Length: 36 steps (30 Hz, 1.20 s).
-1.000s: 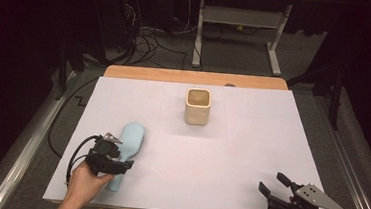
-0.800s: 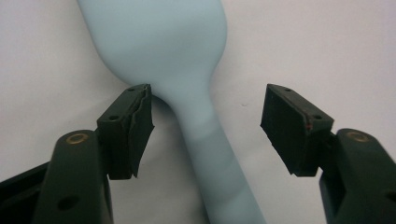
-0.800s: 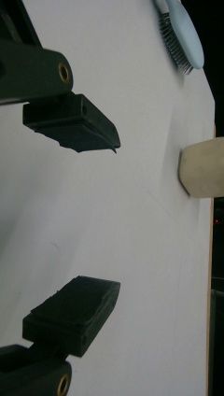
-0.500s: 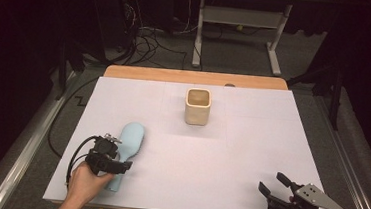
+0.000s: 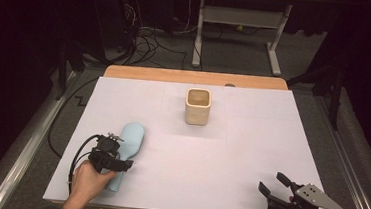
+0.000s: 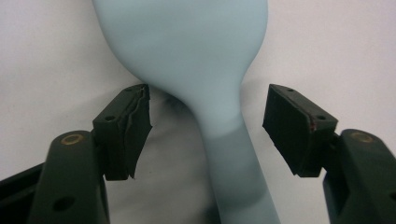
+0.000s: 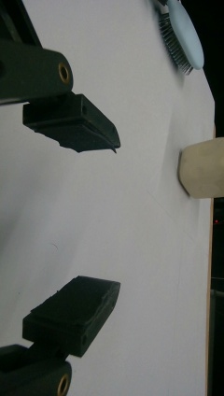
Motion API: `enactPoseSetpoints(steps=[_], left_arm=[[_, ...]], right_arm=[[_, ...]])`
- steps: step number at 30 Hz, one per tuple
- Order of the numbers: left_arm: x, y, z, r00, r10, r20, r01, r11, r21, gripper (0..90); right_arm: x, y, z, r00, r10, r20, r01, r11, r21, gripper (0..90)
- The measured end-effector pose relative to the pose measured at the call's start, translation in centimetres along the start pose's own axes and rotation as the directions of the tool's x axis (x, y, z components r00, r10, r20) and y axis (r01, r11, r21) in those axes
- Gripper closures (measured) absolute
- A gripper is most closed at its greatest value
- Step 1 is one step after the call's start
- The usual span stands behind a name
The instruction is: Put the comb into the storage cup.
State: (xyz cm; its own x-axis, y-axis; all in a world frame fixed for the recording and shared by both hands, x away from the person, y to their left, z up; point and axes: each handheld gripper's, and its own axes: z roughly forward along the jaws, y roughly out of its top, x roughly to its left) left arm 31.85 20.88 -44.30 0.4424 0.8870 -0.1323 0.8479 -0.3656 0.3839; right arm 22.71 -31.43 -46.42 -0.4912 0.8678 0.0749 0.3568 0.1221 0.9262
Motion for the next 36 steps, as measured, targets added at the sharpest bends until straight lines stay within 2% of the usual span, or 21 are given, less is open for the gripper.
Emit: enactPoseSetpoints(steps=[17, 36], left_arm=[[-0.25, 0.46, 0.69, 0.9996, 0.001, -0.027, -0.001, 0.9999, 0.017, 36.3], [-0.23, 0.57, 0.6, 0.9975, -0.018, -0.068, 0.019, 0.9997, 0.013, 52.5]], right_arm=[[-0.02, 0.01, -0.04, 1.0, -0.002, 0.004, 0.002, 1.0, -0.003, 27.4], [0.01, 0.01, 0.02, 1.0, -0.004, 0.003, 0.004, 1.0, -0.001, 27.4]])
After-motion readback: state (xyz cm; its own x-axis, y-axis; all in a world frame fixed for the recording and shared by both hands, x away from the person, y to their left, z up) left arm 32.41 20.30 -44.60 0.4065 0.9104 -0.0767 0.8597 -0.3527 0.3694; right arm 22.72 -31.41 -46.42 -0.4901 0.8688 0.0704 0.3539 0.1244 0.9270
